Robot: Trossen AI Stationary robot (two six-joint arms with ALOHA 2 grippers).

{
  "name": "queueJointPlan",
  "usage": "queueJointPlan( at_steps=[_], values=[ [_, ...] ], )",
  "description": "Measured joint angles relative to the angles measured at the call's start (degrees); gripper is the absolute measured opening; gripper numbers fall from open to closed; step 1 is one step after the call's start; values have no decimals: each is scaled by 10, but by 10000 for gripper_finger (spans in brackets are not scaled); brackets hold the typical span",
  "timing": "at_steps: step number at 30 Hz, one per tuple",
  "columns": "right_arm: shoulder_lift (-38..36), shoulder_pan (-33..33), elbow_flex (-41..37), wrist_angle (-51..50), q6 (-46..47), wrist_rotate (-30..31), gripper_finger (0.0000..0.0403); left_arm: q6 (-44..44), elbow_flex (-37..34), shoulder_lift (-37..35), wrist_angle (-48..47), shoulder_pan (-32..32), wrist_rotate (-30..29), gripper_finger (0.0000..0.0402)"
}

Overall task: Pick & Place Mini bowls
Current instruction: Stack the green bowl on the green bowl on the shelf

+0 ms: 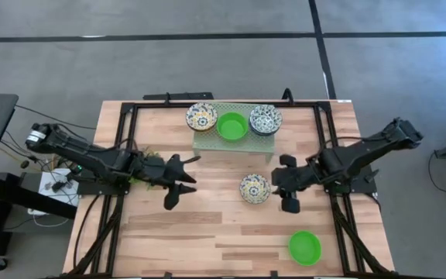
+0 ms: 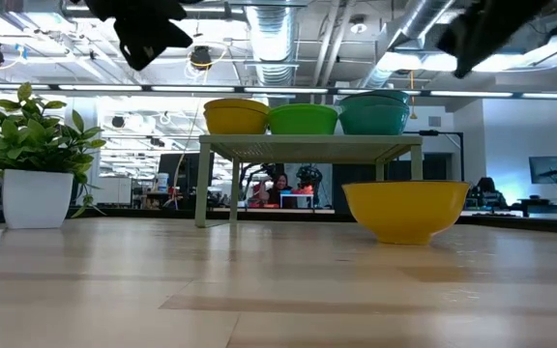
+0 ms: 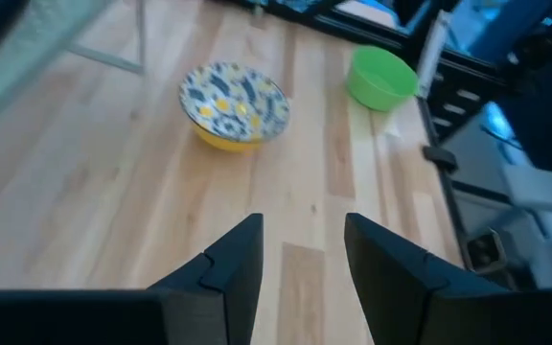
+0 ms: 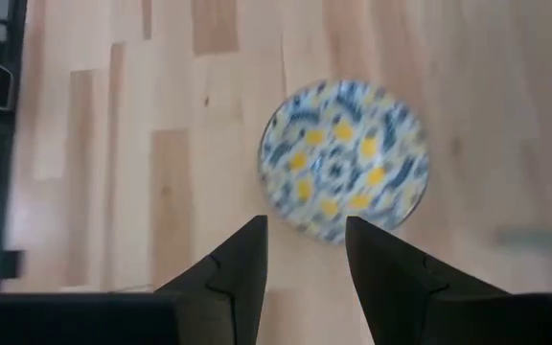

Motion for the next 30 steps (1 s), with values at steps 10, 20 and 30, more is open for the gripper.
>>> queueJointPlan(
  at_steps=[10,20,30],
  values=[
    [4,113,-4,-5,195,-74,138,-45,0,0,1,-10,-26,150],
    [98,221,-4,-6,324,-92,138,-37,0,0,5,-2,-17,150],
    [145,256,-4,-44,420,-104,138,-37,0,0,12,-2,-17,150]
  ],
)
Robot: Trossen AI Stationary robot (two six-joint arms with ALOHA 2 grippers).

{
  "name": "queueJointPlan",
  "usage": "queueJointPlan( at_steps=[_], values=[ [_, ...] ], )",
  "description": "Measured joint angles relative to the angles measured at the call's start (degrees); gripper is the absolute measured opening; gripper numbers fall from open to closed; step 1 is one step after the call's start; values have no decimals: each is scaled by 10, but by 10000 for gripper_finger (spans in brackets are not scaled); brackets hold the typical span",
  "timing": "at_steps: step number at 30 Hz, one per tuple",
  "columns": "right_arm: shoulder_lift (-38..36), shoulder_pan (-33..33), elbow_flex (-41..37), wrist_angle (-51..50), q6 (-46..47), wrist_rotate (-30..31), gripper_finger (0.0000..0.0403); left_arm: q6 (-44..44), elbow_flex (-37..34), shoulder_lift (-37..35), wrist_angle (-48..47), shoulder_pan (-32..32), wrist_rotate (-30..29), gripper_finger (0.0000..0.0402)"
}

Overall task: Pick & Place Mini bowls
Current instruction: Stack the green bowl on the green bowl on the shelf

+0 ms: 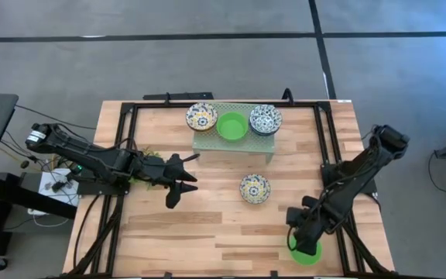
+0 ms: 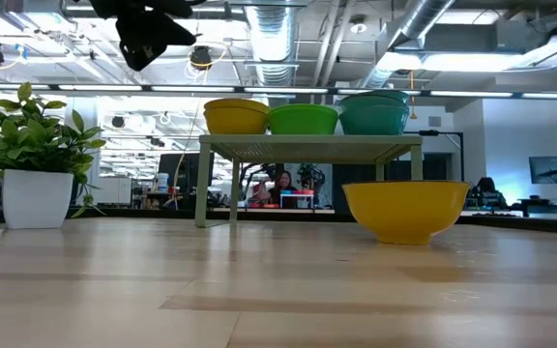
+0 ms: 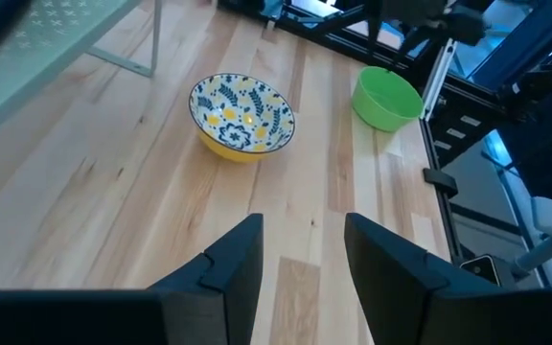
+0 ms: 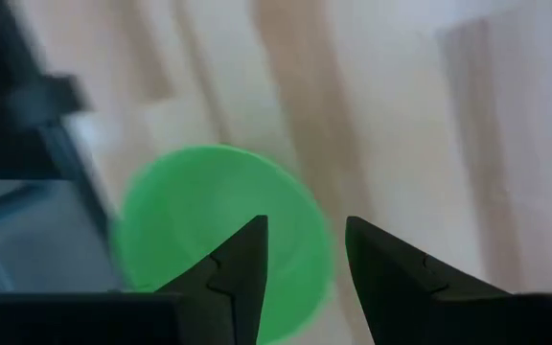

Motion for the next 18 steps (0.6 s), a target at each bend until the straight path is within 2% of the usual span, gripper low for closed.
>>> queueJointPlan(
  at_steps=[5,9,18],
  values=[
    [21,-1,0,-46,7,-6,138,0,0,0,4,0,0,150],
    [29,-1,0,-29,-1,-29,138,0,0,0,6,0,0,150],
    [30,-1,-21,-32,-2,-30,138,0,0,0,11,0,0,150]
  ],
)
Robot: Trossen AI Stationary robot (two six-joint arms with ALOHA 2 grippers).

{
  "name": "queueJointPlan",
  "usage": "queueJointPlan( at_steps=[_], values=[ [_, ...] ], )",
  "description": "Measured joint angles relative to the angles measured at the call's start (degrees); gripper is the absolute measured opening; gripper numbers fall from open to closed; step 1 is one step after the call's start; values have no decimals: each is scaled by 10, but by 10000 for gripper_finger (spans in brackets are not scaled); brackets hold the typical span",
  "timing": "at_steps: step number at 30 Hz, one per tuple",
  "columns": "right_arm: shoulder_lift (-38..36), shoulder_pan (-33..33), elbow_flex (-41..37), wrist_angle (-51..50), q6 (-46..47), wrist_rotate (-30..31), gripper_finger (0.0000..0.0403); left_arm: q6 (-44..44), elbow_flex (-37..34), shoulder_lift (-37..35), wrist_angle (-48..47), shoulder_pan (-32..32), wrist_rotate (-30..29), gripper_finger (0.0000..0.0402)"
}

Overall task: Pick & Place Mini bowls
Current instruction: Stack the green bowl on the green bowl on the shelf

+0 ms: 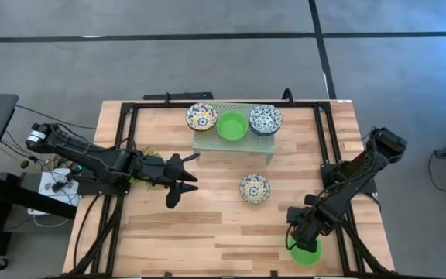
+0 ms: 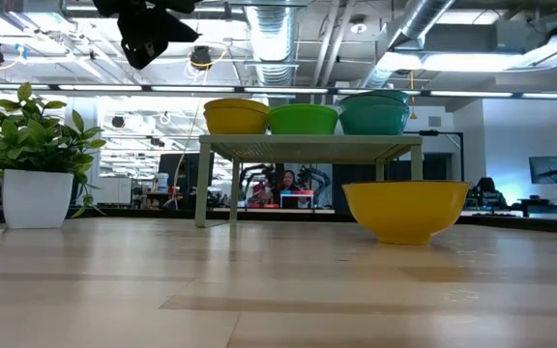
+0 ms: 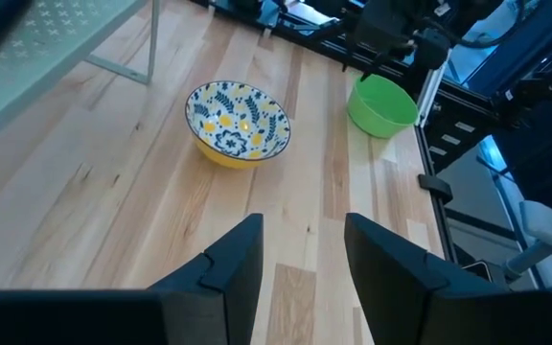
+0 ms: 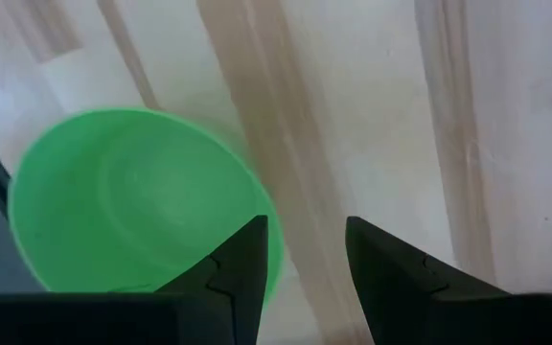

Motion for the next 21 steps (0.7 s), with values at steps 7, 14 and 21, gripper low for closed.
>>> queueJointPlan(
  at_steps=[7,14,21],
  values=[
    [0,0,-34,60,17,-4,138,0,0,0,4,0,0,150],
    [0,10,-55,103,18,-5,138,0,0,0,5,0,0,150],
    [0,11,-75,103,19,-4,119,0,0,0,8,0,0,150]
  ],
)
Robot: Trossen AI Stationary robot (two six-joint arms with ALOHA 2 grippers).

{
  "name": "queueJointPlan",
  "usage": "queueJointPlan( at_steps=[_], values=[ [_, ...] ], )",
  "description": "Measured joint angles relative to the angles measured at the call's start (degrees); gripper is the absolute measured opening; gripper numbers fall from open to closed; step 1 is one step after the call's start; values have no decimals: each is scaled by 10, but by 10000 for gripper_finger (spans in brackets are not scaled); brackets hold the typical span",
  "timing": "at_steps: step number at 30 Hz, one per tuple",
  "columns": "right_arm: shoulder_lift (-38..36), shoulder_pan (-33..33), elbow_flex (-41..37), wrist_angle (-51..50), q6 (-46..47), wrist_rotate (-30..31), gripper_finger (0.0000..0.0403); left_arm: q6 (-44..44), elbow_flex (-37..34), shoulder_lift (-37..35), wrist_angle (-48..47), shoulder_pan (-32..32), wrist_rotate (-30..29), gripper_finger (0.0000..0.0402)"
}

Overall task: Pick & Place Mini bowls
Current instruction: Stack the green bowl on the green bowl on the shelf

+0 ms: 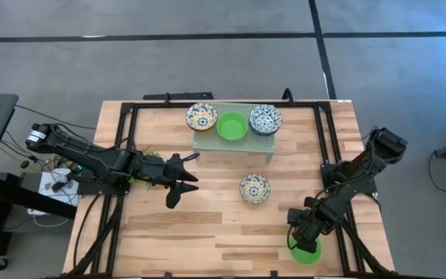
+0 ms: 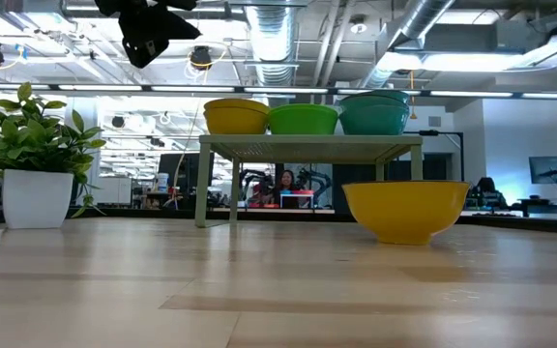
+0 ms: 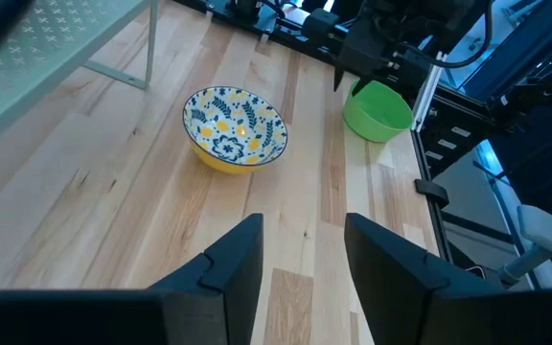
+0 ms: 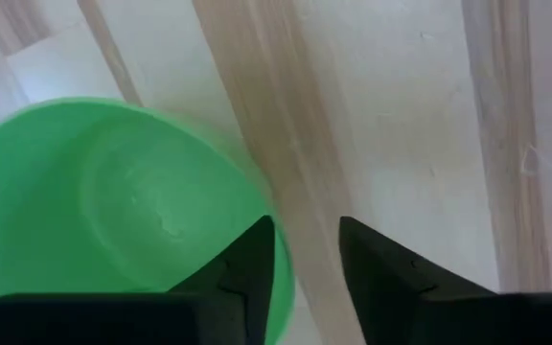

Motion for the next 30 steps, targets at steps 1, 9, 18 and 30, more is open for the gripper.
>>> queueJointPlan(
  at_steps=[1,9,18,30],
  values=[
    [0,0,-1,0,0,0,110,0,0,0,0,0,0,150],
    [0,0,-1,20,1,-1,8,0,0,0,0,0,0,150],
    [0,0,-1,25,0,-19,5,0,0,0,0,0,0,150],
    [-35,-12,-1,17,11,-13,2,0,0,0,4,0,0,150]
  ],
)
